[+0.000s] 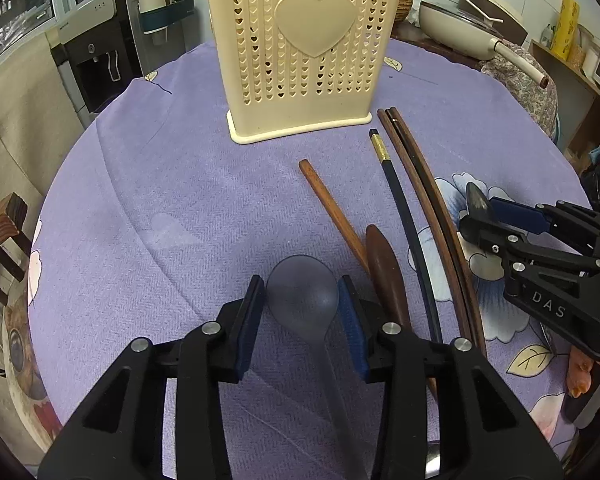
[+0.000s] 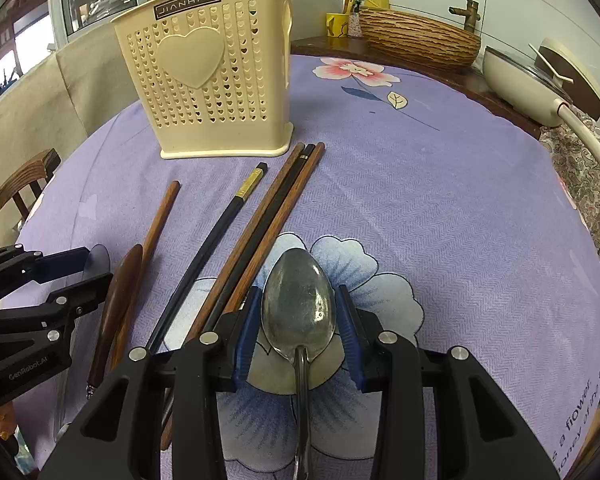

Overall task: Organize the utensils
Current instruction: 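Grasp the grey plastic spoon with the left tool while the right tool grasps the metal spoon, then lift both spoons and carry them over the cream basket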

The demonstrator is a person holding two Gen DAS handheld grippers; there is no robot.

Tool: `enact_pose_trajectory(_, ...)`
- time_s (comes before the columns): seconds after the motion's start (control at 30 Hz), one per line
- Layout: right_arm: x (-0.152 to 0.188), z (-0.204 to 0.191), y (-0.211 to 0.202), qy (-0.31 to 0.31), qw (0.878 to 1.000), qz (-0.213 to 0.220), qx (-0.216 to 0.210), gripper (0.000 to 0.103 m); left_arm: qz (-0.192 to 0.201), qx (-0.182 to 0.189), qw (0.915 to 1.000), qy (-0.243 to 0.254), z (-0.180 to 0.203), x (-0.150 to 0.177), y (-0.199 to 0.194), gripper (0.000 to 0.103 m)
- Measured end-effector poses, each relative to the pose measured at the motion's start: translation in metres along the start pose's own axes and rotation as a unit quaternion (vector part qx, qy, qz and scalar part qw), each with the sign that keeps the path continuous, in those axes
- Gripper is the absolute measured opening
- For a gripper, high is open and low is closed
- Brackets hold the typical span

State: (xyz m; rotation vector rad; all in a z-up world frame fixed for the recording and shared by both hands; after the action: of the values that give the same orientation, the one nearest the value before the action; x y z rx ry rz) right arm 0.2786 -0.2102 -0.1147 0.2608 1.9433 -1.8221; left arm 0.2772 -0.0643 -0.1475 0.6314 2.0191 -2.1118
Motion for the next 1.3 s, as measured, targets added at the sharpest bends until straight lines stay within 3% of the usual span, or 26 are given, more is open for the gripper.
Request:
enact_pose_trajectory(0.27,0.0,0.0,0.0,0.0,1.0,0.002,0.001,0.037,0.001,-0.01,0.9999,0.005,0.005,-0.001,0.001,0.038)
enact_pose_trajectory(0.4,0.0,0.0,0.001,0.001,1.0,0.002,0.001,0.037,-0.003,-0.005,1.0,-0.003,0.004,0.002,0.001,0.051)
enact_pose_trajectory(0.6,0.001,0.001,0.001,0.001,1.0,0.002,0.0,0.037,0.002,-0.022,0.9996,-0.015,0.003,0.006,-0.001,0.052)
enact_pose_trajectory(0.67,0.001,0.001,0.001,0.0,1.0,0.002,0.0,0.037,0.006,-0.032,0.9993,-0.016,0.004,0.006,-0.001,0.051)
enact_pose_trajectory(0.83,0.001,0.001,0.0,0.0,1.0,0.003,0.0,0.037,0.006,-0.039,0.9992,-0.006,0.012,0.004,-0.001,0.037)
enact_pose_trajectory(1.3,0.0,0.002,0.0,0.006,1.0,0.005,-0.003,0.037,0.003,-0.027,0.9995,-0.012,0.009,0.003,-0.001,0.037)
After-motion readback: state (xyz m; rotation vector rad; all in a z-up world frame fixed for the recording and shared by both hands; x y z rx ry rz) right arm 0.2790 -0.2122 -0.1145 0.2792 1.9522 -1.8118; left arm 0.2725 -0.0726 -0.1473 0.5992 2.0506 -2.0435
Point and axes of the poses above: each gripper's, at about its wrist camera, not at the fingertips, and y roughly the way its jaws point, z to its right, x to its underside, the point moved 7 cm from there along y, roughly the way its jaws point, and after that the axes turned 11 degrees about -z, right-handed, at the moved point
